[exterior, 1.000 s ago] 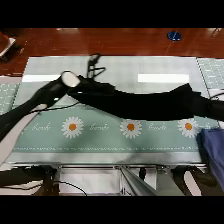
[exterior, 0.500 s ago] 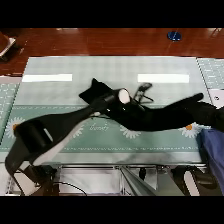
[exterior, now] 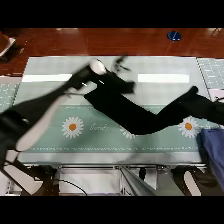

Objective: Fold the shirts.

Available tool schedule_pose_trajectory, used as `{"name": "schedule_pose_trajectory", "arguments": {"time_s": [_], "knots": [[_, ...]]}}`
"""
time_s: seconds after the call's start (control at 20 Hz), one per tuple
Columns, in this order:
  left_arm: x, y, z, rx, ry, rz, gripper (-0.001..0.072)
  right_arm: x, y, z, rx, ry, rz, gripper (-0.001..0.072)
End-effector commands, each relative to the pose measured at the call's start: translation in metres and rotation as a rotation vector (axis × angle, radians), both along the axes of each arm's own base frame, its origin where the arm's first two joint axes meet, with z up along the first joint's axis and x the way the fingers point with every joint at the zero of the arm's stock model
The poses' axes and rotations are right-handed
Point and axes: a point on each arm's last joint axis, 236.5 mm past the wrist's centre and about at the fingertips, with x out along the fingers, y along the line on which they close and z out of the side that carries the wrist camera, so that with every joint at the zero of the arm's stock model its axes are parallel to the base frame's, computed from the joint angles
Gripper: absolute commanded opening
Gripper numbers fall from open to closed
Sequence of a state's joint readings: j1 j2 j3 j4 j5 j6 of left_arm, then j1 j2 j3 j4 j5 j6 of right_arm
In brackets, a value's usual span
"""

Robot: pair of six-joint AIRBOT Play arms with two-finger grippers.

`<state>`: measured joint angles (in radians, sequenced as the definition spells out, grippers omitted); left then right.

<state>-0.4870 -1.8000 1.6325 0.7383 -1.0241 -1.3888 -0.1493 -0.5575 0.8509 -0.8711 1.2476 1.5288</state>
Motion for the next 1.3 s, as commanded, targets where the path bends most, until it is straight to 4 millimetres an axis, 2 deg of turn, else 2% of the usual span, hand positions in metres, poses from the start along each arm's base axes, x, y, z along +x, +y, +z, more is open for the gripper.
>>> {"name": "schedule_pose_trajectory", "arguments": {"time_s": [0.0, 0.05, 0.15, 0.25, 0.3, 0.45, 0.6, 0.75, 0.85, 0.95, 1.0, 1.05, 1.1, 1.25], "knots": [[0.04, 0.121, 0.046, -0.004, -0.034, 0.162, 0.0022, 0.04, 0.039, 0.004, 0.046, -0.016, 0.115, 0.0018], [0.039, 0.149, 0.059, -0.003, -0.065, 0.206, 0.0022, 0.055, 0.056, 0.003, 0.047, -0.016, 0.156, 0.0018], [0.02, 0.197, 0.081, -0.003, -0.105, 0.301, 0.0023, 0.086, 0.098, -0.005, 0.042, -0.008, 0.245, 0.0018], [-0.009, 0.221, 0.093, 0.002, -0.167, 0.363, 0.0023, 0.115, 0.141, -0.023, 0.035, 0.016, 0.319, 0.0019], [-0.025, 0.227, 0.095, 0.002, -0.188, 0.388, 0.0023, 0.128, 0.162, -0.037, 0.031, 0.038, 0.351, 0.0019], [-0.073, 0.228, 0.088, -0.019, -0.202, 0.42, 0.0023, 0.153, 0.211, -0.084, 0.014, 0.105, 0.42, 0.0019], [-0.101, 0.224, 0.071, -0.048, -0.171, 0.438, 0.0023, 0.171, 0.237, -0.125, 0.003, 0.16, 0.448, 0.0019], [-0.116, 0.215, 0.05, -0.046, -0.115, 0.415, 0.0023, 0.181, 0.254, -0.151, 0.006, 0.202, 0.452, 0.0019], [-0.118, 0.209, 0.044, -0.05, -0.105, 0.41, 0.0023, 0.182, 0.265, -0.16, 0.012, 0.224, 0.459, 0.0019], [-0.115, 0.204, 0.043, -0.057, -0.121, 0.417, 0.0023, 0.178, 0.277, -0.16, 0.046, 0.24, 0.472, 0.002], [-0.114, 0.201, 0.044, -0.059, -0.131, 0.42, 0.0023, 0.173, 0.286, -0.158, 0.067, 0.24, 0.488, 0.0122], [-0.112, 0.198, 0.045, -0.063, -0.136, 0.426, 0.0023, 0.166, 0.292, -0.157, 0.072, 0.237, 0.514, 0.0346], [-0.112, 0.195, 0.045, -0.065, -0.139, 0.427, 0.0023, 0.16, 0.295, -0.156, 0.06, 0.224, 0.553, 0.0413], [-0.112, 0.19, 0.043, -0.067, -0.129, 0.429, 0.0023, 0.144, 0.284, -0.152, 0.051, 0.281, 0.609, 0.0413]]}}
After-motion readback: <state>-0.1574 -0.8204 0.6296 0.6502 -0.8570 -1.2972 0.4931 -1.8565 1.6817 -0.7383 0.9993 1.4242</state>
